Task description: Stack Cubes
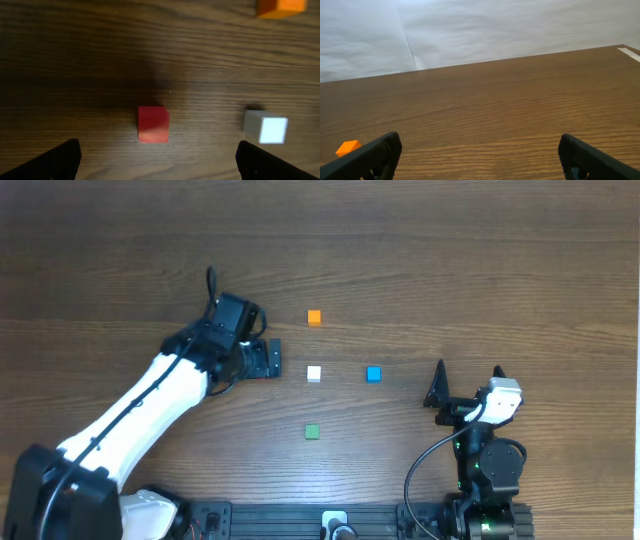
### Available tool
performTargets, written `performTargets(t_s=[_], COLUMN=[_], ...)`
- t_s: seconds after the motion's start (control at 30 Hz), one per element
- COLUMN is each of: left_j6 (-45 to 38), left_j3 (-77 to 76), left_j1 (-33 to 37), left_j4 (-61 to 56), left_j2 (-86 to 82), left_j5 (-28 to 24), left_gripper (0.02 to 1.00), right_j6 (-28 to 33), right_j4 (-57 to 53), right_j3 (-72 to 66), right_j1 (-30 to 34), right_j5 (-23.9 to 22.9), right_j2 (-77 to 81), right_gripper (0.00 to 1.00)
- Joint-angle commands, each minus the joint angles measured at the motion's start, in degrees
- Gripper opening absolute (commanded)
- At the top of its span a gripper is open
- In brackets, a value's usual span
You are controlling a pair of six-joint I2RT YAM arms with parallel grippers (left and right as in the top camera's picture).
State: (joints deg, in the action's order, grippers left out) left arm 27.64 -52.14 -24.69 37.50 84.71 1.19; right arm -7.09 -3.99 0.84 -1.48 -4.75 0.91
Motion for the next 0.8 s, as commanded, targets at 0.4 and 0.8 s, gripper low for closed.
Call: performTargets(t_s=[0.4, 0.8], left_j6=[2.8, -0.7], left_j3=[-2.0, -2.0], left_j1=[-3.2, -3.1], left_j4=[-3.1, -2.8], left_j2=[10.3, 11.4], left_j5=[3.0, 4.7], left_gripper=[0.961, 0.925], right_j6=[0.3, 0.3], right_j4=[0.1, 0.1], right_j3=[-0.5, -0.5], right_j1=[0.4, 0.4], right_j5=[0.7, 0.7], right_j2=[-0.5, -0.5], right_gripper=[0.991, 0.993])
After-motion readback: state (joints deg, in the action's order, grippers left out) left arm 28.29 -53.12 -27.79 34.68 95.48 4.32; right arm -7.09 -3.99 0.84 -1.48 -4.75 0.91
